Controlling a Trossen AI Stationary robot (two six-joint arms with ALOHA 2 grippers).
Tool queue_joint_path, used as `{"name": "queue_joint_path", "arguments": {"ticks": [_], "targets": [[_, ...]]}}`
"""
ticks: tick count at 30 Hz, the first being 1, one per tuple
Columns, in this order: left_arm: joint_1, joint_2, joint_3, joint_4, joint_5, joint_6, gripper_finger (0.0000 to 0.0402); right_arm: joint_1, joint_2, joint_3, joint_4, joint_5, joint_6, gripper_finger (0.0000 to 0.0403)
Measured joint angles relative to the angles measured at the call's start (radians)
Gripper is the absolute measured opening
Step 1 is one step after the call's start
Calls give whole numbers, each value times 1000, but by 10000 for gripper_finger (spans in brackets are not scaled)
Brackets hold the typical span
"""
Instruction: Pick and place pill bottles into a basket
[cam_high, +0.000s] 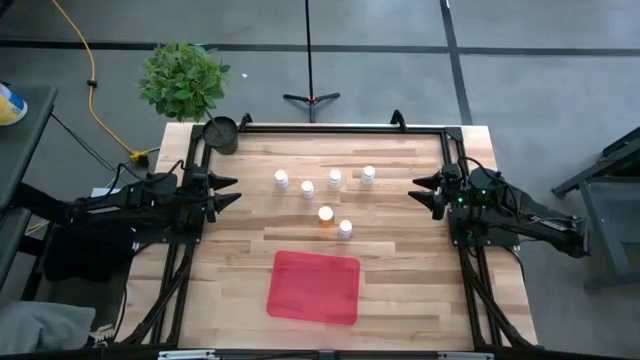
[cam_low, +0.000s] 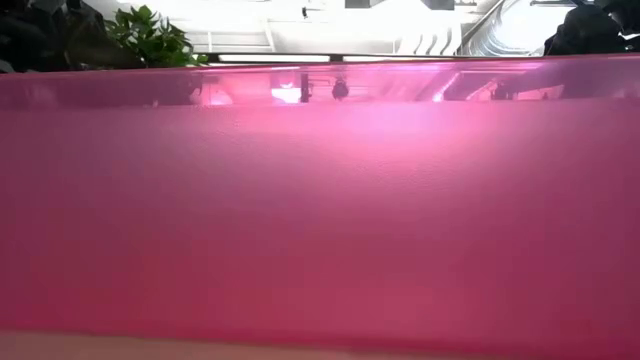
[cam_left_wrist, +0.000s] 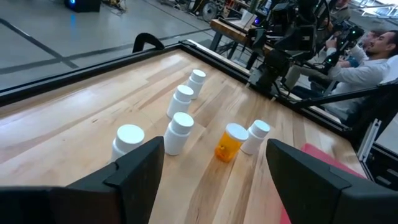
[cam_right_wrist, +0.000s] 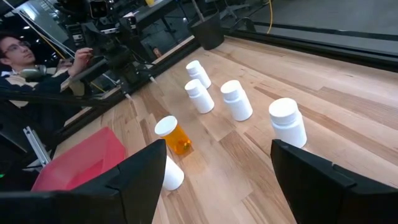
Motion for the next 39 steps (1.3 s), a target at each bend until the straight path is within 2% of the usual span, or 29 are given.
{"name": "queue_joint_path", "arguments": {"ticks": [13,21,25,29,33,39], "targets": [[0,27,7,7,31,29,317,0,0,0,5,-27,54,279],[0,232,154,26,0,175,317,0,53,39,64,-29,37,279],[0,367,268,-50,-55,243,317,0,149,135,22,-14,-36,279],[0,493,362,-175,-109,263,317,0,290,272,-100,0,-111,279],[0,601,424,-270,-107,262,317,0,457,426,-277,5,-182,279],[0,741,459,-321,-82,251,317,0,694,601,-494,91,-201,279]]}}
